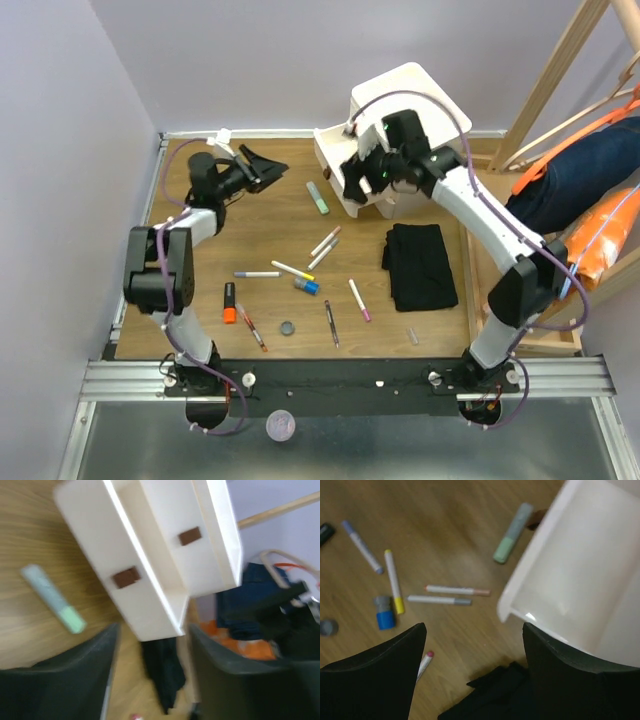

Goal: Sort the stationery into containers
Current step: Pick up the stationery from the corner of the board.

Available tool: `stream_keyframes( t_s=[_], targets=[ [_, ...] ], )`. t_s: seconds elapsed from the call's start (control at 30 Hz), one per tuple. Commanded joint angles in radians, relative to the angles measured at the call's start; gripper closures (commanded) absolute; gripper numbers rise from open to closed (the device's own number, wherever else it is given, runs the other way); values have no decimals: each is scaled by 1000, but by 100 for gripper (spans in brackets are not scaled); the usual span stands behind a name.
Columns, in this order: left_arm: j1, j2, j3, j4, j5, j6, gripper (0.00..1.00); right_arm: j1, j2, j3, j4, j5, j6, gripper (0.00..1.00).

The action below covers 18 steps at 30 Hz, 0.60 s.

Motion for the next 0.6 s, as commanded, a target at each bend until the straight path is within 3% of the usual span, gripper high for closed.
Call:
stream_keyframes(
  t_s=[0.0, 0.1, 0.13, 0.2, 0.3, 0.57],
  targets=[
    [132, -176, -80, -373, 55, 291, 1, 188, -181, -222, -99, -43, -222, 14],
    [192, -248, -68, -583, 19, 471, 1, 289, -273, -351, -23, -10, -302, 14],
    [193, -262, -45, -681, -14, 661, 1, 311, -287, -426, 32, 3, -318, 14],
    [195, -288, 22, -908, -140, 808, 1, 386, -299, -479, 77, 42, -319, 14],
    [195, -348, 50, -1071, -336, 945, 1, 455, -282, -542, 152, 106, -275, 17],
    [204, -600, -76, -1171, -606, 1166, 1, 572, -206, -591, 298, 202, -98, 28]
  ],
)
